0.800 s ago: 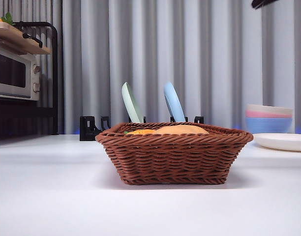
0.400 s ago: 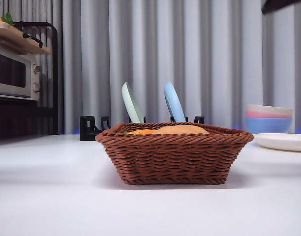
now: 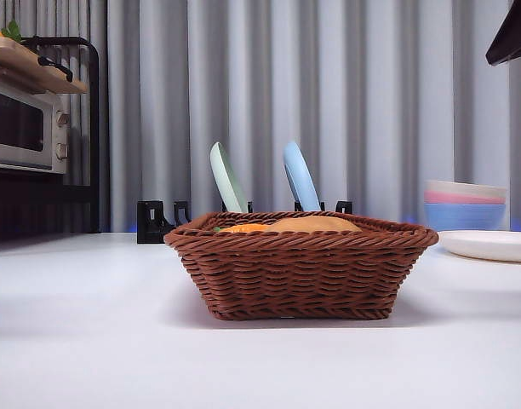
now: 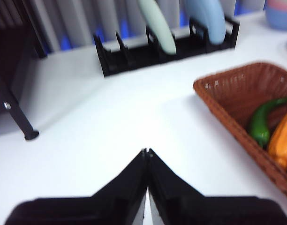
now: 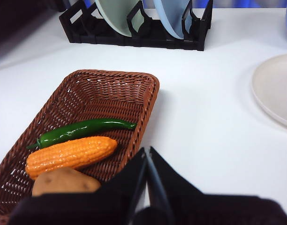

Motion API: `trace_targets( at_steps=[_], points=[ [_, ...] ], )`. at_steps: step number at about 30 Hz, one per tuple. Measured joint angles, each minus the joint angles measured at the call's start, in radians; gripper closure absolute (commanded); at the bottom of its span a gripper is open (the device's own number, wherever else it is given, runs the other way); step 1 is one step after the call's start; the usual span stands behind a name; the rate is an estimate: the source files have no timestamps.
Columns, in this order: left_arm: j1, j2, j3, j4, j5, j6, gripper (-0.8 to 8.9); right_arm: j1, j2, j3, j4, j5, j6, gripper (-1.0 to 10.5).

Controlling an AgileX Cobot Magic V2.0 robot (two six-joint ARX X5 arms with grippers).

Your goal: Pick up the basket,pick up the corn from the table,pick up the potato from the table,pick up the cucumber from the table,put all items into the basket

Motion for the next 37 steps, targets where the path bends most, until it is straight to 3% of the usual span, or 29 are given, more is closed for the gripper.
trace_targets(
  at_steps=[11, 17, 22, 29, 37],
  points=[
    [-0.001, 0.023, 0.0, -0.011, 0.0, -0.004, 8.16, 0.0, 0.0, 0.0, -0.003, -0.001, 0.008, 9.5],
    [0.037, -0.102, -0.029, -0.021, -0.019, 0.018, 8.16, 0.0, -0.001, 0.0, -0.004, -0.001, 0.008, 9.5],
    [0.137, -0.243, -0.195, 0.097, -0.004, 0.022, 8.16, 0.0, -0.001, 0.0, -0.004, -0.001, 0.008, 9.5],
    [0.279, -0.403, -0.46, 0.264, 0.163, 0.023, 8.16, 0.0, -0.001, 0.0, -0.003, -0.001, 0.008, 9.5],
    [0.344, -0.48, -0.575, 0.272, 0.192, 0.022, 8.16, 0.0, -0.001, 0.0, -0.003, -0.001, 0.008, 9.5]
  ],
)
